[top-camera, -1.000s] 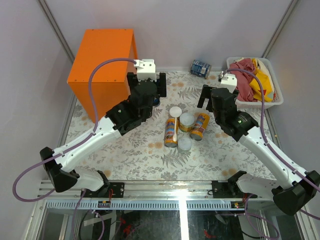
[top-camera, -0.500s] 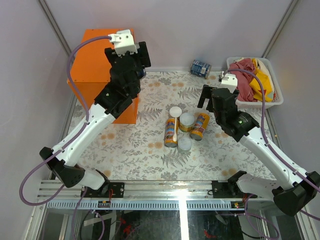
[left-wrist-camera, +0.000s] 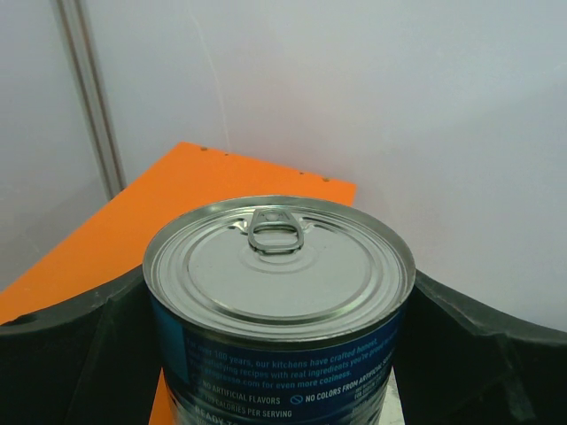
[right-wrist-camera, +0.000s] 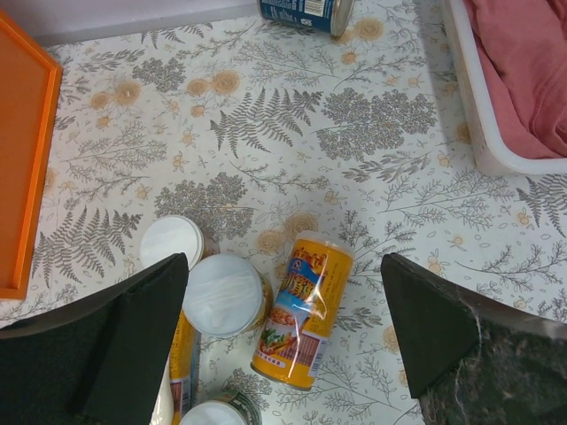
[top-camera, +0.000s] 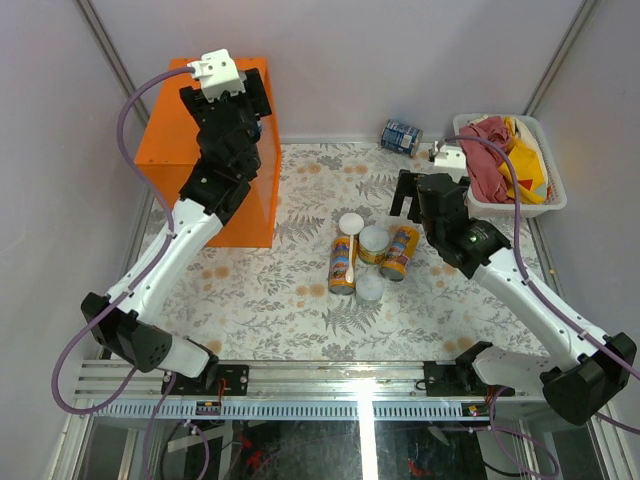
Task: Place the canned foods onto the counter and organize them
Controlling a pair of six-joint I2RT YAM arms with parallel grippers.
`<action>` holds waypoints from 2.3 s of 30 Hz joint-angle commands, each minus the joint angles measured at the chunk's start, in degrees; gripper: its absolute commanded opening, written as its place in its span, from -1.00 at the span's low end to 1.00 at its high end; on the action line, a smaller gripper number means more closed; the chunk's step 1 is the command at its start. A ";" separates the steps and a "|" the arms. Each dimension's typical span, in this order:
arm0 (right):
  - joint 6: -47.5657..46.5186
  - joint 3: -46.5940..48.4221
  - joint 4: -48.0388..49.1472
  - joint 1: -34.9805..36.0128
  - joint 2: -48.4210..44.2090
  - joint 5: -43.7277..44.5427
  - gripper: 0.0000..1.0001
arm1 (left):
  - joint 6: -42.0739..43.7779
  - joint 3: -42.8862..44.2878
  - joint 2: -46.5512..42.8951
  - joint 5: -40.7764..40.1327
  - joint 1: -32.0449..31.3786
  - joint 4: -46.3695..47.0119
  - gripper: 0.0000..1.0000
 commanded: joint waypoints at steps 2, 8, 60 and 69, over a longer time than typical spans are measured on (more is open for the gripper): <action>-2.04 3.86 4.40 -0.32 1.00 -1.38 0.93 | 5.85 -5.42 -3.74 -0.29 2.93 22.83 -1.00; -2.54 4.88 6.26 -0.30 2.37 -2.17 0.94 | 9.95 -13.46 -4.58 -0.54 5.41 35.19 -1.00; -1.31 6.66 11.40 -0.32 5.99 -7.73 1.00 | -11.71 -5.48 -3.19 14.62 13.23 -2.81 0.99; -0.81 6.17 12.62 -0.36 5.80 -8.01 1.00 | -14.36 -1.65 -1.23 12.56 14.76 -9.05 0.82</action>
